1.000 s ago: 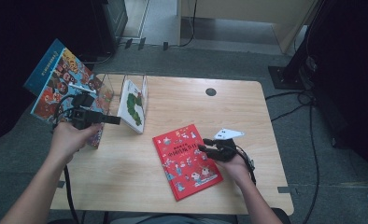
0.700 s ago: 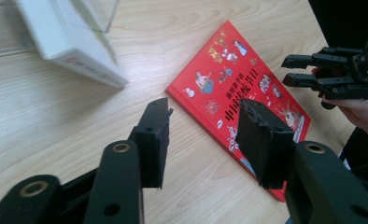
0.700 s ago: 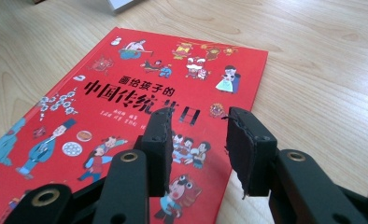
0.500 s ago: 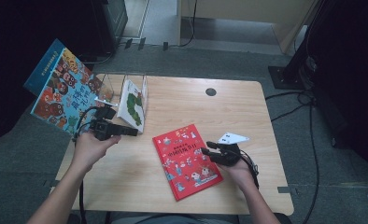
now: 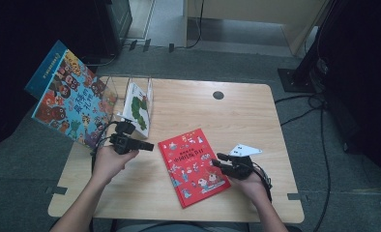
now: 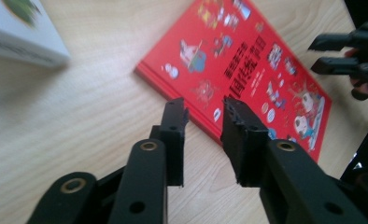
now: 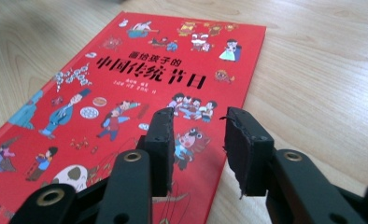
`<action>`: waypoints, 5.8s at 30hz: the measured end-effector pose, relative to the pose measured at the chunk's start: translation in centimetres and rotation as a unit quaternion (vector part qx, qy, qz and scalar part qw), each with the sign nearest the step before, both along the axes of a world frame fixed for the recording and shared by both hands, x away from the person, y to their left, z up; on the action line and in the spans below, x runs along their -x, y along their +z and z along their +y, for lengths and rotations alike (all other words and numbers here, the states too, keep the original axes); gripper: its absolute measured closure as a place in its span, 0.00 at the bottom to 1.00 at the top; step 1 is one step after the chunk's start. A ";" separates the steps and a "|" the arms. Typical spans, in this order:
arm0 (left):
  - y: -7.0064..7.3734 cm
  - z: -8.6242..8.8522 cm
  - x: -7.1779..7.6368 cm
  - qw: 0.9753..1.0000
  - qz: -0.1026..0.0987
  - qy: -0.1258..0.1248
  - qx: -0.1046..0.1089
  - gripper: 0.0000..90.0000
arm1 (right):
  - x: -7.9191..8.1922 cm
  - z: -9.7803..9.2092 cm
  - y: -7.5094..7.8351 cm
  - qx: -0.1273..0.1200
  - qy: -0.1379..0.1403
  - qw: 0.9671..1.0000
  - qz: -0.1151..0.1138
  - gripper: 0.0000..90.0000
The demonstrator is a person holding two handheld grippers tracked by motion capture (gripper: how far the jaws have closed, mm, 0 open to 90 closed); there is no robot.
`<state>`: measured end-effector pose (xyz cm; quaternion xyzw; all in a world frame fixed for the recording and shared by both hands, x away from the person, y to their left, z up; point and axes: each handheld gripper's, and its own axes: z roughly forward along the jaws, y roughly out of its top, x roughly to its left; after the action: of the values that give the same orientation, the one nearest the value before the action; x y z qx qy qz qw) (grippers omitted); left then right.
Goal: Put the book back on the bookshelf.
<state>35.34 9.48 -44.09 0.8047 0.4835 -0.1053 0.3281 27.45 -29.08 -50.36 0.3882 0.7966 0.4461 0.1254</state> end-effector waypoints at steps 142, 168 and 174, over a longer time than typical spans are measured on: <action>-7.3 -7.1 3.5 0.999 -0.022 0.028 0.032 1.00 | -6.2 -1.1 4.5 -0.004 -0.155 0.934 0.322 0.79; -7.2 -7.9 3.1 0.999 -0.019 0.028 0.025 1.00 | -7.5 6.5 12.6 0.038 -0.056 0.950 0.304 0.88; -7.1 -7.8 2.9 0.998 -0.024 0.032 0.041 0.94 | -8.3 9.5 13.0 0.107 -0.032 0.950 0.293 0.90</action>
<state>32.39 1.64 -51.23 0.7770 0.4964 -0.0947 0.3753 35.78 -19.55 -37.37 0.5115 0.8283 0.2212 -0.0582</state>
